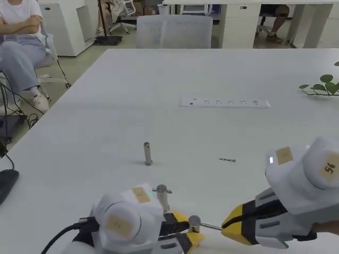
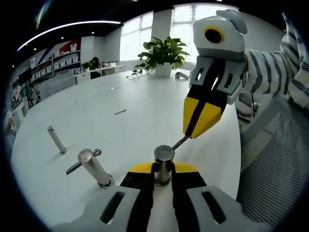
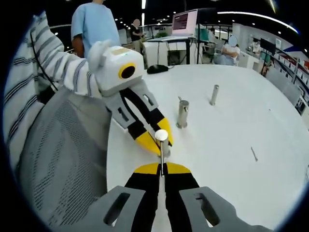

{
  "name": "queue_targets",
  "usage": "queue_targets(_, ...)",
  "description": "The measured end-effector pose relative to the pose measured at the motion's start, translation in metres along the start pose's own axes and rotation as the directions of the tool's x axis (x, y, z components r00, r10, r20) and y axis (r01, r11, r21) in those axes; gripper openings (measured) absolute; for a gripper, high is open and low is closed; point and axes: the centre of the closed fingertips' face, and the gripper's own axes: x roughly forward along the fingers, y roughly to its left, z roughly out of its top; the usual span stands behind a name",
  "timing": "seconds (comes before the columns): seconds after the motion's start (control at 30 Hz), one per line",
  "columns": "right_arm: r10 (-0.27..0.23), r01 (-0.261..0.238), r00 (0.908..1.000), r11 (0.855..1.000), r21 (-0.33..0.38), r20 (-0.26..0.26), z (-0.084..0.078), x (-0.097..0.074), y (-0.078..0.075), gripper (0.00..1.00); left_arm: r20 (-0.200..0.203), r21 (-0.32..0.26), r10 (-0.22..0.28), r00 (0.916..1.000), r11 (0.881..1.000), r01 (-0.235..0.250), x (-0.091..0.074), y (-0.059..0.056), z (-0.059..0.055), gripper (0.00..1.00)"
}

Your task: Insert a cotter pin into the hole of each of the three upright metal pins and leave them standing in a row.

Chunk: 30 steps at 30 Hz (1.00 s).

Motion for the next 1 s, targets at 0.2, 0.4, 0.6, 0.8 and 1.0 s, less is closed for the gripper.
queue_targets(0.2, 0.002, -0.002, 1.0000, 1.000, -0.015, 0.001, 0.0001, 0.0026, -0.0003, 0.03, -0.003, 0.000, -0.004, 1.0000, 1.000, 0.004, 0.0013, -0.0023, 0.0002, 0.12)
queue_targets(0.4, 0.003, -0.003, 1.0000, 1.000, -0.027, 0.009, 0.0016, 0.0047, -0.0005, 0.03, -0.001, -0.011, 0.000, 1.0000, 1.000, 0.000, 0.0021, -0.0030, 0.0005, 0.12)
queue_targets(0.6, 0.002, -0.002, 0.9999, 1.000, -0.026, 0.013, 0.0017, 0.0052, -0.0006, 0.03, 0.002, -0.021, 0.003, 1.0000, 1.000, -0.003, 0.0026, -0.0033, 0.0005, 0.12)
queue_targets(0.8, -0.002, 0.003, 0.9997, 0.999, -0.036, 0.026, 0.0010, 0.0048, -0.0007, 0.03, 0.004, -0.027, 0.001, 1.0000, 1.000, -0.001, 0.0029, -0.0038, 0.0006, 0.12)
queue_targets(1.0, -0.014, 0.016, 0.9987, 0.999, -0.030, 0.050, 0.0011, 0.0046, -0.0012, 0.03, 0.004, -0.030, -0.001, 1.0000, 1.000, 0.001, 0.0031, -0.0036, 0.0005, 0.12)
